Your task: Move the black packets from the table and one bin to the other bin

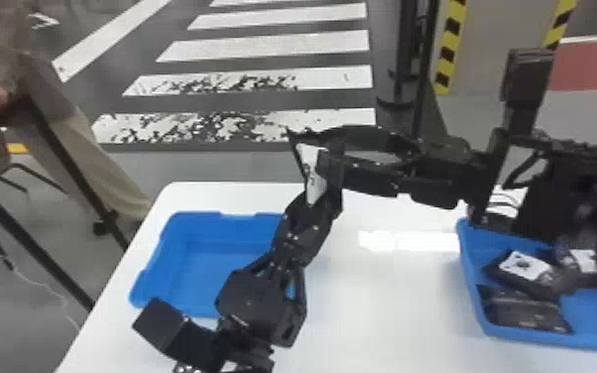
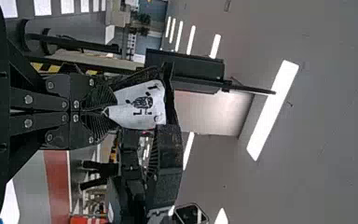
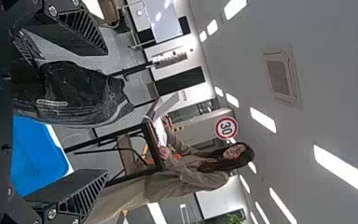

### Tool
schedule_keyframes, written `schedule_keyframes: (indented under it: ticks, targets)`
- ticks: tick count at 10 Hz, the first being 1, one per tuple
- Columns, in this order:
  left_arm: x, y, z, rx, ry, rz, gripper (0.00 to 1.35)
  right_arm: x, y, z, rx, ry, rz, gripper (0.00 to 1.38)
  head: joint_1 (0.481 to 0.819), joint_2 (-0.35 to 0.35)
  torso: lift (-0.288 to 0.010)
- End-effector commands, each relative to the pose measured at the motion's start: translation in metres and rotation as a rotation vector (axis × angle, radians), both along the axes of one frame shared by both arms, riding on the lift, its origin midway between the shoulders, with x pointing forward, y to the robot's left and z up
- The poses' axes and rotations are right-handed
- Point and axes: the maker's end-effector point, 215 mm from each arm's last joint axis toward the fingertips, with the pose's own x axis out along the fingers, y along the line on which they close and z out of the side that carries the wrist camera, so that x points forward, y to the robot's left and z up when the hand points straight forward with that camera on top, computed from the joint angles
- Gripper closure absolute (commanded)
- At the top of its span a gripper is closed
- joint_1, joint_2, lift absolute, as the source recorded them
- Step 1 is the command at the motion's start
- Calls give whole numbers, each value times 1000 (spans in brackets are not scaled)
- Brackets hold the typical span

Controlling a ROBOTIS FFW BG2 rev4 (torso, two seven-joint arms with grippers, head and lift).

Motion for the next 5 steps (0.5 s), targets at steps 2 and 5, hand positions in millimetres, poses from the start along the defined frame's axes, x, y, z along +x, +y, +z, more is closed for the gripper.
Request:
schedule_keyframes:
  ticks: [2,5]
  targets:
    - [1,-2,-1,-1,4,-5,1208,-3,14,-12,-19,20,41,200,663,172,-110]
    - [3,-2,-6,2,18,-5,1208,-5,16,-3,-44,-39,23,1098,669,183,-110]
